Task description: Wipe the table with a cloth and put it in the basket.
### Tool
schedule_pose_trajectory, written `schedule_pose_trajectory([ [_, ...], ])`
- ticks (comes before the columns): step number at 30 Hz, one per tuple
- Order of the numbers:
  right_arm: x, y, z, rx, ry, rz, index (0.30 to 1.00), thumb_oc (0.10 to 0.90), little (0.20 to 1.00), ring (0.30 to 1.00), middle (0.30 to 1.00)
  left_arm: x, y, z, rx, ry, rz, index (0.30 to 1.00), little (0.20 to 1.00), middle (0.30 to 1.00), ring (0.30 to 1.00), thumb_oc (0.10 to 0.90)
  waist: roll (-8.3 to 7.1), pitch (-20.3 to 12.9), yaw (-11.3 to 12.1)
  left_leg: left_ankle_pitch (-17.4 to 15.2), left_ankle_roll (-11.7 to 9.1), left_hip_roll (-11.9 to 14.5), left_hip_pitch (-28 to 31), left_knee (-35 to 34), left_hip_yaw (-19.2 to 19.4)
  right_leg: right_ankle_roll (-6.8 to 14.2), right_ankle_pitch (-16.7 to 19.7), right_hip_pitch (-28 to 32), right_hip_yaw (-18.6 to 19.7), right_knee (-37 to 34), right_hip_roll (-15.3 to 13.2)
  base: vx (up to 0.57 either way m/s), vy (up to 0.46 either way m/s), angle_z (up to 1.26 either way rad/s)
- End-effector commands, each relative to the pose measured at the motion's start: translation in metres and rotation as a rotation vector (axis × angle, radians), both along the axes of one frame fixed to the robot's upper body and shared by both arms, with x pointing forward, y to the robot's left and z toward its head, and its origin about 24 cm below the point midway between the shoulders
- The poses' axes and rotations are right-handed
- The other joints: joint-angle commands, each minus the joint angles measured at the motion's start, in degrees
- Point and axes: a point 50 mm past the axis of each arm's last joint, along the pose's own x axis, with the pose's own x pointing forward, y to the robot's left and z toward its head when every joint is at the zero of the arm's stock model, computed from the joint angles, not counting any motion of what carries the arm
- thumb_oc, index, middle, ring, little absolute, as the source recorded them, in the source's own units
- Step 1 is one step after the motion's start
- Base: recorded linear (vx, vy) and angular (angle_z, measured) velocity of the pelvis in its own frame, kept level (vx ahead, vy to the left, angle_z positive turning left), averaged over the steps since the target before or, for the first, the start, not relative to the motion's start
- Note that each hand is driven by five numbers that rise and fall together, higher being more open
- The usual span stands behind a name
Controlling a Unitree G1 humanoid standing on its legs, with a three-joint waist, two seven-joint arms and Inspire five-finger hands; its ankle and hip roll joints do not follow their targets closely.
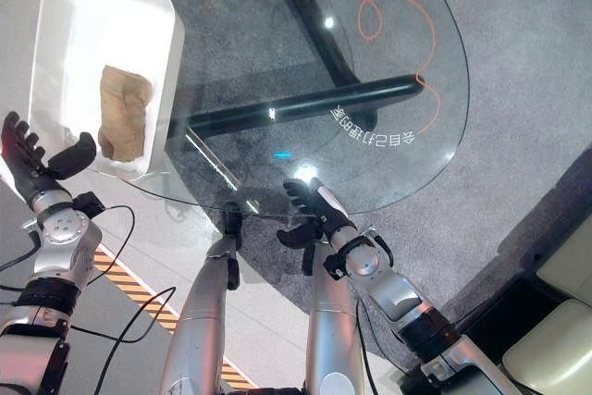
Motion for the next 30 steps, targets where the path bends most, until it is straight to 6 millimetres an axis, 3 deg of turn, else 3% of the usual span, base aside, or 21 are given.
schedule_pose_trajectory([
  [1,-0.016,0.006,0.012,0.055,-0.084,0.049,0.900,0.800,0.900,0.900,0.900,-0.013,0.013,0.036,0.077,-0.199,-0.011,0.900,0.900,0.900,0.900,0.800,1.58,-0.78,-0.33,-2.25,3.92,-5.93,0.75,2.08,3.47,0.02,-0.45,6.47,-1.12,-5.45,3.74,-0.01,-0.090,0.03],
  [5,-0.020,0.002,0.001,0.064,-0.072,0.022,0.900,0.800,0.900,0.900,0.900,-0.021,0.005,0.018,0.125,-0.125,-0.061,0.900,0.900,0.900,0.900,0.800,1.58,-0.78,0.37,-2.29,4.12,-6.12,3.70,1.17,2.82,-0.04,-0.91,9.29,-1.41,-5.80,3.88,-0.02,-0.088,0.04],
  [8,-0.027,-0.005,-0.013,0.077,-0.061,-0.013,0.900,0.800,0.900,0.900,0.900,-0.031,-0.005,-0.012,0.115,-0.013,-0.120,0.900,0.900,0.900,0.900,0.800,1.57,-0.78,0.91,-2.16,4.04,-6.29,6.77,0.02,2.20,-0.14,-1.52,12.42,-1.63,-6.27,4.02,-0.03,-0.091,0.04],
  [12,-0.034,-0.014,-0.026,0.121,-0.028,-0.056,0.900,0.800,0.900,0.900,0.900,-0.039,-0.020,-0.037,0.129,0.116,-0.200,0.900,0.900,0.900,0.900,0.800,1.39,-0.78,1.41,-1.44,4.13,-6.46,9.94,-1.74,1.16,0.02,-1.59,15.36,-1.72,-6.89,4.35,-0.02,-0.109,0.08],
  [19,-0.044,-0.031,-0.067,0.148,0.101,-0.173,0.900,0.800,0.900,0.900,0.900,-0.060,-0.044,-0.096,0.042,0.374,-0.358,0.900,0.900,0.900,0.900,0.800,0.88,-1.00,2.31,-0.17,3.79,-6.40,22.23,-7.52,-1.51,0.20,-1.72,27.57,-2.45,-11.18,4.42,0.00,-0.130,0.08],
  [24,-0.062,-0.041,-0.100,0.150,0.225,-0.266,0.900,0.800,0.900,0.900,0.900,-0.086,-0.051,-0.136,-0.084,0.508,-0.385,0.900,0.900,0.900,0.900,0.800,0.43,-5.40,2.31,0.35,3.03,-5.61,27.48,-11.12,-2.53,-0.17,-1.42,33.91,-3.34,-15.43,4.33,0.03,-0.091,0.03],
  [29,-0.089,-0.053,-0.138,0.110,0.382,-0.391,0.900,0.800,0.900,0.900,0.900,-0.121,-0.071,-0.184,-0.221,0.689,-0.454,0.900,0.900,0.900,0.900,0.800,-0.12,-10.03,2.69,0.80,2.14,-4.44,33.16,-15.38,-2.72,-0.22,-0.44,41.06,-4.33,-20.97,4.45,0.04,-0.111,0.03],
  [30,-0.089,-0.053,-0.138,0.110,0.382,-0.391,0.900,0.800,0.900,0.900,0.900,-0.121,-0.071,-0.184,-0.221,0.689,-0.454,0.900,0.900,0.900,0.900,0.800,-0.12,-10.03,2.69,0.80,2.14,-4.44,33.16,-15.38,-2.72,-0.22,-0.44,41.06,-4.33,-20.97,4.45,0.03,-0.084,0.01],
])
